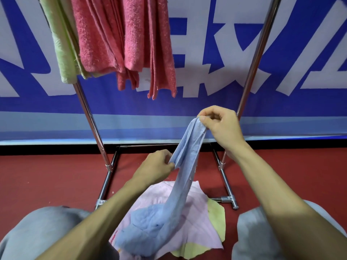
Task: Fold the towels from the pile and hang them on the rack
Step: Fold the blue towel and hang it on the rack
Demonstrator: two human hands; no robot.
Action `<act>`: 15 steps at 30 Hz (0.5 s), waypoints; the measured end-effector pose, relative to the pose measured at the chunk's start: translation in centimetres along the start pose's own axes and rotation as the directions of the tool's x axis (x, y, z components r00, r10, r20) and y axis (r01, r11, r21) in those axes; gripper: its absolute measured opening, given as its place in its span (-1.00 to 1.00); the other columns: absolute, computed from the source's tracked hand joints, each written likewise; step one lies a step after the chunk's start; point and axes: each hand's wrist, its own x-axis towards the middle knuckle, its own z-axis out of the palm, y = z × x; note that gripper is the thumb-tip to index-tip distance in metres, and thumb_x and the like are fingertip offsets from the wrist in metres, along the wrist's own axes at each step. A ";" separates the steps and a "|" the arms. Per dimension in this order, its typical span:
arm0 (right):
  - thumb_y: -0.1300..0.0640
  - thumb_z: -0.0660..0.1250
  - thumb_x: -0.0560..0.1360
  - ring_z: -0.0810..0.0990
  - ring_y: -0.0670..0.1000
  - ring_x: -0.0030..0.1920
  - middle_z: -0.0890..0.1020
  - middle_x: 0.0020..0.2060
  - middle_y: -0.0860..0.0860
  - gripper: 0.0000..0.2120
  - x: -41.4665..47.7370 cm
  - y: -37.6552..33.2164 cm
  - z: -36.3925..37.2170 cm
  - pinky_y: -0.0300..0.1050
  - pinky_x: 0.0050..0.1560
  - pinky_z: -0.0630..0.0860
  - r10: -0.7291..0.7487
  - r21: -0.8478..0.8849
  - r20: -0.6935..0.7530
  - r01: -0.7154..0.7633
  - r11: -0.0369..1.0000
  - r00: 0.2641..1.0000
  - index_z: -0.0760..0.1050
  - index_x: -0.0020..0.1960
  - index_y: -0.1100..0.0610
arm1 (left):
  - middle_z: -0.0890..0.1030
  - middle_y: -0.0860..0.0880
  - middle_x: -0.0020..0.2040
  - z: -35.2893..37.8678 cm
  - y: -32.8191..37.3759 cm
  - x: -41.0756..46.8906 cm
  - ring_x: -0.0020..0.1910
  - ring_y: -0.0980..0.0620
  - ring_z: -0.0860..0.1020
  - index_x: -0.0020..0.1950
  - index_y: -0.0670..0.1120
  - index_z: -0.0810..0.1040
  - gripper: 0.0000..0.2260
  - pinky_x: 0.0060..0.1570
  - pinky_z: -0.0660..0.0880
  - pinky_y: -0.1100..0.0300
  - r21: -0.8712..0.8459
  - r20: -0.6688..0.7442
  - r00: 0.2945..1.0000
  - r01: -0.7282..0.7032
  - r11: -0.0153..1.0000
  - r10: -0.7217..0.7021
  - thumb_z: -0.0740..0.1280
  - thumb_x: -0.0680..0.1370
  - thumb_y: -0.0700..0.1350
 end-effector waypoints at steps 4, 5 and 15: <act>0.18 0.34 0.36 0.55 -0.05 -0.28 0.63 -0.35 -0.07 -0.85 0.4 0.6 -0.6 0.04 -0.08 0.56 0.072 0.001 -0.071 -0.072 0.997 0.995 0.60 -0.30 -0.03 | 0.68 -0.14 -0.28 -1.9 -0.5 0.1 -0.29 -0.08 0.68 -0.11 -0.13 0.58 -0.86 -0.15 0.64 0.01 -0.195 0.006 0.998 0.065 0.979 -0.065 0.22 0.50 -0.25; 0.19 0.34 0.36 0.55 -0.05 -0.29 0.62 -0.36 -0.07 -0.84 0.5 0.7 -0.8 0.05 -0.08 0.56 0.086 -0.002 -0.083 -0.086 0.996 0.993 0.60 -0.31 -0.03 | 0.67 -0.15 -0.26 -2.6 -0.5 0.0 -0.31 -0.09 0.68 -0.08 -0.17 0.58 -0.84 -0.16 0.64 0.02 -0.272 -0.002 0.998 0.063 0.960 -0.066 0.21 0.51 -0.29; 0.22 0.34 0.36 0.55 -0.05 -0.30 0.62 -0.38 -0.06 -0.85 0.7 0.6 -0.7 0.04 -0.08 0.56 0.151 0.033 -0.115 -0.148 0.988 0.982 0.60 -0.30 0.00 | 0.61 -0.18 -0.22 -6.3 0.4 -1.2 -0.38 -0.06 0.59 -0.09 -0.22 0.59 -0.70 -0.18 0.58 0.23 -0.731 -0.105 0.994 -0.074 0.678 -0.005 0.10 0.49 -0.46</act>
